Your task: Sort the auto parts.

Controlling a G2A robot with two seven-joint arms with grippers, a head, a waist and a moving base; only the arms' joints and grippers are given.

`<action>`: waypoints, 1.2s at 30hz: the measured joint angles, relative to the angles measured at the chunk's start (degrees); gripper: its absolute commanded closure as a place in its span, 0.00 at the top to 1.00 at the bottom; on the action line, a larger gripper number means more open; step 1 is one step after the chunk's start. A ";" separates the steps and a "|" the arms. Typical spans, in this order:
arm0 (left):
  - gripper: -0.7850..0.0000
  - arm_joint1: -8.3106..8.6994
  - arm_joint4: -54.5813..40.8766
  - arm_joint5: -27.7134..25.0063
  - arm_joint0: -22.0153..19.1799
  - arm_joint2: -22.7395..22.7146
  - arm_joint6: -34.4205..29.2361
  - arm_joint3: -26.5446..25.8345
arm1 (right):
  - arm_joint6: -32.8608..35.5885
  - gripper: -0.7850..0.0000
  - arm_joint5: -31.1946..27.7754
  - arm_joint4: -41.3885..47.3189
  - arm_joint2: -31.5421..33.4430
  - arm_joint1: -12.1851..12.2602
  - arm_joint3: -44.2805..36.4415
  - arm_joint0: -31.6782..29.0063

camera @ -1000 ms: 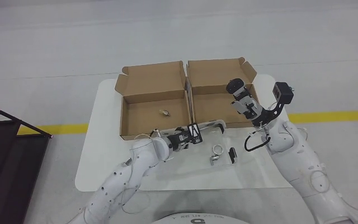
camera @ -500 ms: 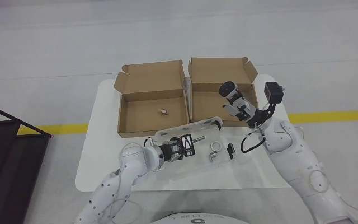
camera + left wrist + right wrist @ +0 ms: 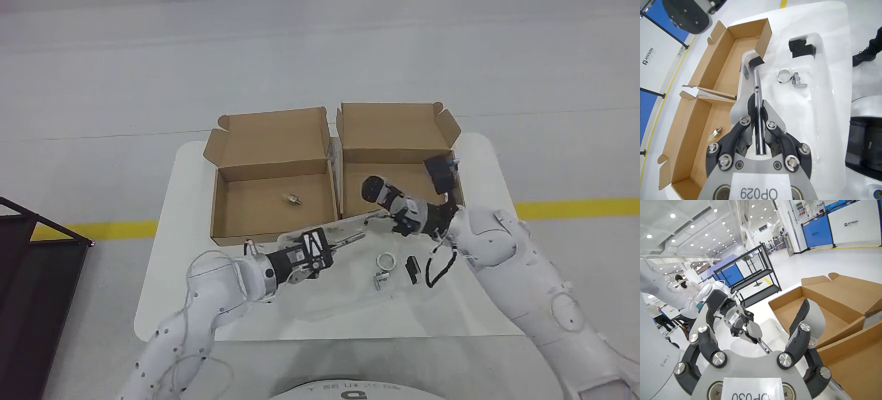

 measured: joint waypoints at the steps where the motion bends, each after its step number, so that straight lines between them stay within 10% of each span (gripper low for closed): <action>1: 0.00 0.07 -0.52 0.01 0.14 -0.30 0.21 -0.23 | 0.28 1.00 -1.15 3.04 0.02 0.14 -0.21 -0.16; 13: 0.00 0.93 -8.54 -2.22 1.58 -4.36 2.95 -3.60 | 7.33 1.00 -1.52 25.89 1.72 0.83 5.17 -0.48; 30: 0.00 1.52 -8.49 -1.09 0.61 -4.14 3.27 -3.65 | 10.16 1.00 -1.35 23.40 1.53 0.31 8.33 0.22; 32: 0.41 1.51 -7.12 -0.99 0.35 -2.92 2.93 -3.58 | 9.70 1.00 -1.18 22.94 1.71 0.28 8.34 -0.01; 33: 0.90 1.50 -6.41 -0.99 0.24 -2.29 2.73 -3.59 | 9.67 1.00 -1.04 22.59 1.71 0.26 8.35 -0.04; 36: 1.00 1.46 -4.14 -1.53 -0.13 0.17 2.13 -3.25 | 9.31 1.00 -0.51 21.37 1.78 0.18 8.21 -0.03</action>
